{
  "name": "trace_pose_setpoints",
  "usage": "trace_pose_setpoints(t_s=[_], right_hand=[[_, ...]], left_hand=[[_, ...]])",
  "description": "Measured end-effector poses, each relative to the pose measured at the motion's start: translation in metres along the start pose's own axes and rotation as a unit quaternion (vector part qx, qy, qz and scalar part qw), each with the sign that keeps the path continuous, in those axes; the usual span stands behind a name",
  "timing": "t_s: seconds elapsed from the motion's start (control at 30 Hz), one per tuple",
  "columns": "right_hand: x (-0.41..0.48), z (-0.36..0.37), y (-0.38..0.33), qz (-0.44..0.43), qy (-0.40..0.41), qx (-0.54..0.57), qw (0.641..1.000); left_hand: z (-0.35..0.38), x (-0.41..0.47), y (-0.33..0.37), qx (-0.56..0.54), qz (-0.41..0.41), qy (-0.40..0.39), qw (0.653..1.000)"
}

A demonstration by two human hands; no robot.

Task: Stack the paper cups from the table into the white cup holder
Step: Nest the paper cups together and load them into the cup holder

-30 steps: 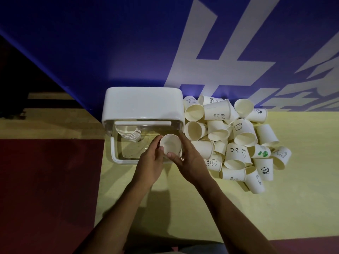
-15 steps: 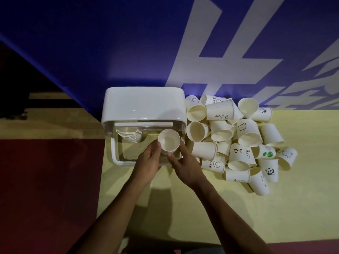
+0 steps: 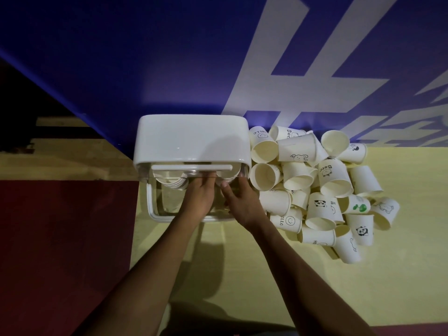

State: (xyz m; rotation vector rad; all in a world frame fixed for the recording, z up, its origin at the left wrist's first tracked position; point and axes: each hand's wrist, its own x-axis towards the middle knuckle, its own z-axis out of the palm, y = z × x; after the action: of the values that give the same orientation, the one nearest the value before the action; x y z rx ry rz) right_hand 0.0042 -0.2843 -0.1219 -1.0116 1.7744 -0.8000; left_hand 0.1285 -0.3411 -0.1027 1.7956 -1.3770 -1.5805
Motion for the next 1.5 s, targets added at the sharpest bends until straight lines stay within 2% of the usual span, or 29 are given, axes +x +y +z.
trace_pose_setpoints(t_s=[0.17,0.3,0.5,0.6,0.67,0.83,0.97,1.03,1.1,1.2,1.3,1.4,1.5], right_hand=[[0.004,0.001,-0.006,-0.001,0.004,0.003,1.0],[-0.001,-0.002,-0.007,0.014,-0.012,-0.014,1.0],[-0.056,-0.031,-0.009,0.033,-0.027,-0.036,0.998],[-0.09,-0.056,0.001,0.059,0.005,0.007,0.998],[-0.111,-0.079,0.012,0.084,0.054,0.024,0.995],[-0.153,-0.14,0.036,0.125,0.161,0.065,0.977],[-0.18,-0.184,0.055,0.142,0.216,0.103,0.96],[-0.191,-0.206,0.067,0.149,0.231,0.114,0.955],[-0.197,-0.224,0.08,0.154,0.234,0.119,0.953],[-0.203,-0.254,0.103,0.16,0.235,0.129,0.95],[-0.199,-0.279,0.122,0.159,0.225,0.125,0.953],[-0.186,-0.305,0.135,0.154,0.199,0.113,0.961],[-0.168,-0.33,0.144,0.13,0.181,0.102,0.969]], left_hand=[[0.0,0.005,-0.001,0.002,0.014,0.006,1.0],[0.001,0.001,0.002,-0.005,-0.007,0.007,1.0],[0.0,-0.036,-0.001,-0.032,-0.044,0.033,0.998],[0.005,-0.076,-0.007,0.05,0.037,0.078,0.995],[0.02,-0.097,-0.003,0.081,0.096,0.078,0.989],[0.087,-0.113,0.024,0.187,0.254,-0.04,0.948],[0.15,-0.101,0.056,0.27,0.332,-0.082,0.9],[0.177,-0.088,0.075,0.299,0.368,-0.071,0.878],[0.191,-0.065,0.092,0.333,0.402,-0.008,0.853],[0.193,-0.024,0.116,0.393,0.377,0.078,0.835],[0.192,-0.002,0.129,0.466,0.318,0.082,0.822],[0.2,0.005,0.134,0.491,0.308,0.089,0.81],[0.202,0.001,0.139,0.468,0.305,0.109,0.822]])
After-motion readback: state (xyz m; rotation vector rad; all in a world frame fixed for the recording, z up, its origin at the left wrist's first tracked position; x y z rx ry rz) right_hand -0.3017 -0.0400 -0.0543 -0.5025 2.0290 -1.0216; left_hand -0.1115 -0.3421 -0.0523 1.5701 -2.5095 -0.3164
